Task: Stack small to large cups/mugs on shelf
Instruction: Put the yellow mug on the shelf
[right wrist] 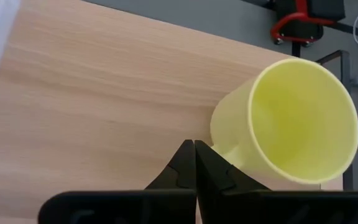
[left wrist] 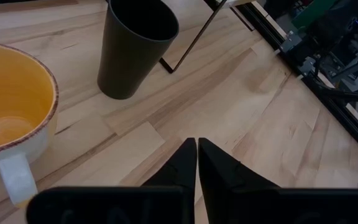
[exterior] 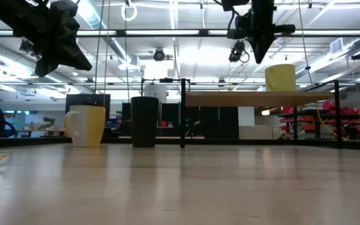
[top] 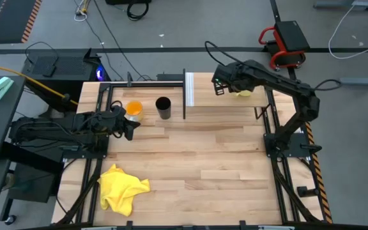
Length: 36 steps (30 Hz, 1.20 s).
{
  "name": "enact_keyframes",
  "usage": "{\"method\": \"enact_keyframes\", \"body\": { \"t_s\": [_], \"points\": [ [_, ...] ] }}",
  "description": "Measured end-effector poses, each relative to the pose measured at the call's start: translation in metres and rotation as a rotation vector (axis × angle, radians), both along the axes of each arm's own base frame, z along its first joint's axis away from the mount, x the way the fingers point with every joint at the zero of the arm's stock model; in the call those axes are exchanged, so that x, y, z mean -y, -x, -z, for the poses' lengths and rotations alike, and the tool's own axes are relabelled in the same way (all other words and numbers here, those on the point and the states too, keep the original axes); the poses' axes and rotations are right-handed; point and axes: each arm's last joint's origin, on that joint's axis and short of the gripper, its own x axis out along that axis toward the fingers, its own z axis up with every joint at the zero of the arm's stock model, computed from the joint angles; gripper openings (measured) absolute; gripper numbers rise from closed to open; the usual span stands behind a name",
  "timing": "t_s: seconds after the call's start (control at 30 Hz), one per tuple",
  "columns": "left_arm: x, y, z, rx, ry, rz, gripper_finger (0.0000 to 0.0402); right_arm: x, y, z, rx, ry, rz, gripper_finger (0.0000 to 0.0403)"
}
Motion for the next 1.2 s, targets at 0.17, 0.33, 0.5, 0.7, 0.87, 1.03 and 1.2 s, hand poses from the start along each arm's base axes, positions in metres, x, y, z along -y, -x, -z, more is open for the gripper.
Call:
{"method": "enact_keyframes", "body": {
  "t_s": [0.17,0.33,0.5,0.7,0.87,1.03,1.2],
  "points": [
    [0.000,0.000,0.000,-0.002,0.000,0.000,0.0014,0.005,0.003,0.005,-0.032,-0.026,0.010,0.0000],
    [0.000,0.000,0.000,-0.006,0.000,0.001,0.0019,0.006,0.008,0.009,-0.067,-0.054,0.022,0.0000],
    [0.000,0.000,0.001,-0.009,-0.001,0.001,0.0025,0.005,0.008,0.009,-0.059,-0.081,0.017,0.0000],
    [0.000,0.000,0.001,-0.008,-0.001,0.002,0.0016,0.005,0.007,0.009,-0.058,-0.084,0.015,0.0000],
    [0.000,0.001,0.001,-0.011,-0.001,0.002,0.0017,0.002,0.006,0.009,-0.056,-0.096,0.000,0.0000],
    [0.000,0.001,0.001,-0.016,-0.001,0.002,0.0025,0.003,0.004,0.011,-0.062,-0.082,0.003,0.0000],
    [0.000,0.001,0.001,-0.015,-0.001,0.001,0.0019,0.003,0.003,0.012,-0.070,-0.083,0.004,0.0000]
  ]
}}
